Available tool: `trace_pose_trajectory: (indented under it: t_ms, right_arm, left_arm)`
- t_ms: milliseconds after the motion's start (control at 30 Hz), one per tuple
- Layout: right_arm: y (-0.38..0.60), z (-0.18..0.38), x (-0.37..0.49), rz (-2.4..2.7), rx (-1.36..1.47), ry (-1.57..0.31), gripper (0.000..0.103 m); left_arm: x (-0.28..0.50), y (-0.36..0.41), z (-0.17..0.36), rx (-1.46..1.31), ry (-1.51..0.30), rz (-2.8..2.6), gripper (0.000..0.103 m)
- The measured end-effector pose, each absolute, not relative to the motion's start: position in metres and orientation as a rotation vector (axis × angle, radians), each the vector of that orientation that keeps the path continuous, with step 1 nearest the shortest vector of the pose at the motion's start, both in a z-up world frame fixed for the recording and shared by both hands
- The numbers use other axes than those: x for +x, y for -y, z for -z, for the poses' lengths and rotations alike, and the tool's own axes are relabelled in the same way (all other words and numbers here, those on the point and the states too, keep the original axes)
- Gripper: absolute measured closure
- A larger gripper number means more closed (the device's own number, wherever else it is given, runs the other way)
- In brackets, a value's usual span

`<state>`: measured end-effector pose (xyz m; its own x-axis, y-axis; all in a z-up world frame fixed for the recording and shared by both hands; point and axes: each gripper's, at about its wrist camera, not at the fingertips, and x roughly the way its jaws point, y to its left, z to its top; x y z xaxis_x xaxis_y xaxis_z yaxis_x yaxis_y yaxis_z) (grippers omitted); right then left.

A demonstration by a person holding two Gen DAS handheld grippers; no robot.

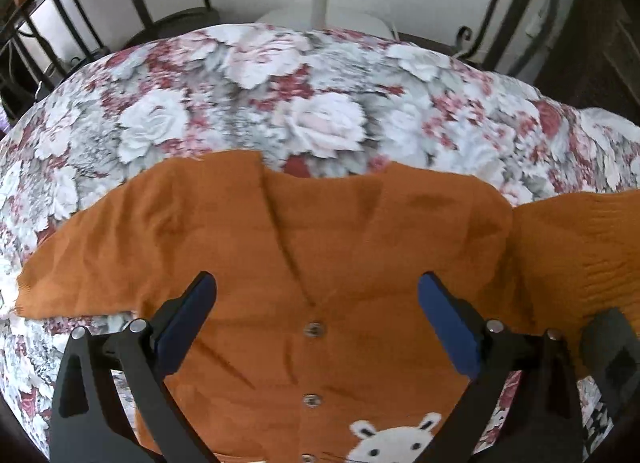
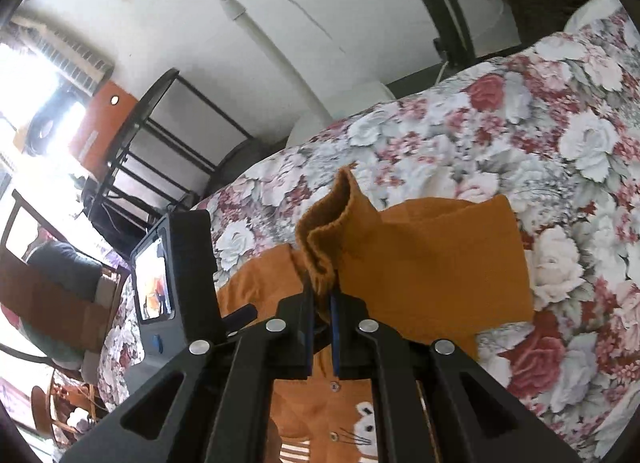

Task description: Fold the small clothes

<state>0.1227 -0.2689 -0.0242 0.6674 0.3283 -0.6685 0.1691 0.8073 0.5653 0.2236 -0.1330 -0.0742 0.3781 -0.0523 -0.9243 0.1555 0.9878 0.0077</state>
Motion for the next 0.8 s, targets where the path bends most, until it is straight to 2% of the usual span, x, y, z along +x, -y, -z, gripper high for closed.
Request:
trace_pose_trajectory:
  t_ms: [333, 800]
  right_arm:
    - [0.215, 0.019, 0.148, -0.134, 0.556, -0.879, 0.095]
    - [0.169, 0.050, 0.178, -0.183, 0.550, -0.954, 0.095]
  left_arm:
    - [0.223, 0.096, 0.064, 0.097, -1.153, 0.136, 0.005]
    - [0.237, 0.043, 0.097, 0.085, -1.203, 0.025, 0.005]
